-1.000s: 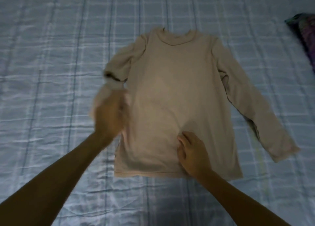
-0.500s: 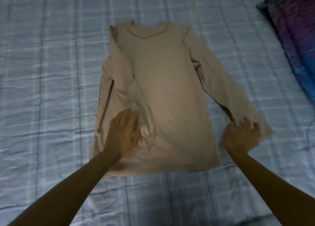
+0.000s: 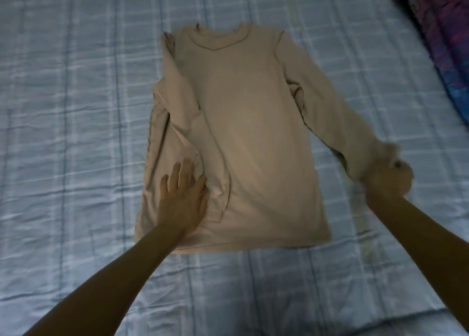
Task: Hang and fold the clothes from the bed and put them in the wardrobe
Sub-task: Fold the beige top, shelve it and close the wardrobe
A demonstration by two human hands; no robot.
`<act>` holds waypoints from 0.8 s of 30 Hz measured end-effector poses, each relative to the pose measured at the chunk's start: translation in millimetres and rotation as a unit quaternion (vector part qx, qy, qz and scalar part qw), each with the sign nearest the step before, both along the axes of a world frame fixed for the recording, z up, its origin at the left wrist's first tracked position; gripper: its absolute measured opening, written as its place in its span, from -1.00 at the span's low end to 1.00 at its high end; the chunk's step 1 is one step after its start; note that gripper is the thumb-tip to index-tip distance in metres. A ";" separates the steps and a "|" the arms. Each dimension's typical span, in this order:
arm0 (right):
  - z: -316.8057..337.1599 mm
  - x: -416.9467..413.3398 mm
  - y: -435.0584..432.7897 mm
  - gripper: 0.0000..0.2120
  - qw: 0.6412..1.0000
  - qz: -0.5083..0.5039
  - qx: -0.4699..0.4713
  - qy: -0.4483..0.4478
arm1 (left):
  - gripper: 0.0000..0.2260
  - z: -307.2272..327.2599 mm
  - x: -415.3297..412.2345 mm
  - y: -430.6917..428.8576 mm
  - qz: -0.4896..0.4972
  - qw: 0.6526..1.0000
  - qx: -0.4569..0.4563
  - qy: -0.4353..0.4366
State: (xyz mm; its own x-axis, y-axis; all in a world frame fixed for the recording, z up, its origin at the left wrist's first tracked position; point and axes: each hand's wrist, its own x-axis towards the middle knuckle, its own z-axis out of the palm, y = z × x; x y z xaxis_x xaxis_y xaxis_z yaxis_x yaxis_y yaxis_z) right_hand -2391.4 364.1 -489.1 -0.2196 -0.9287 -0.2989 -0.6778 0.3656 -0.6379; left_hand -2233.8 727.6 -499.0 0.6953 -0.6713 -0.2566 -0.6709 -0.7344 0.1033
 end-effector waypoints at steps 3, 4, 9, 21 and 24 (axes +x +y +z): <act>55.6 45.5 70.3 -0.70 0.948 0.207 -0.232 -0.072 | -0.48 5.2 -3.3 7.1 0.003 0.999 0.024 0.020; 65.4 54.5 101.9 -0.72 0.910 0.310 -0.259 -0.096 | -0.46 5.7 -4.6 10.1 0.004 0.999 0.022 0.028; 46.1 27.3 201.5 -0.52 0.587 0.803 -0.049 0.088 | -0.45 12.0 -10.6 25.5 0.042 0.998 -0.001 0.047; -19.0 -45.3 184.4 -0.38 0.585 0.779 -0.153 0.164 | -0.33 -14.4 -56.4 66.7 -0.204 0.975 -0.035 0.079; -19.5 -50.1 175.6 -0.45 0.759 0.611 -0.151 0.168 | -0.49 -6.5 -53.0 70.9 -0.027 0.990 -0.135 0.037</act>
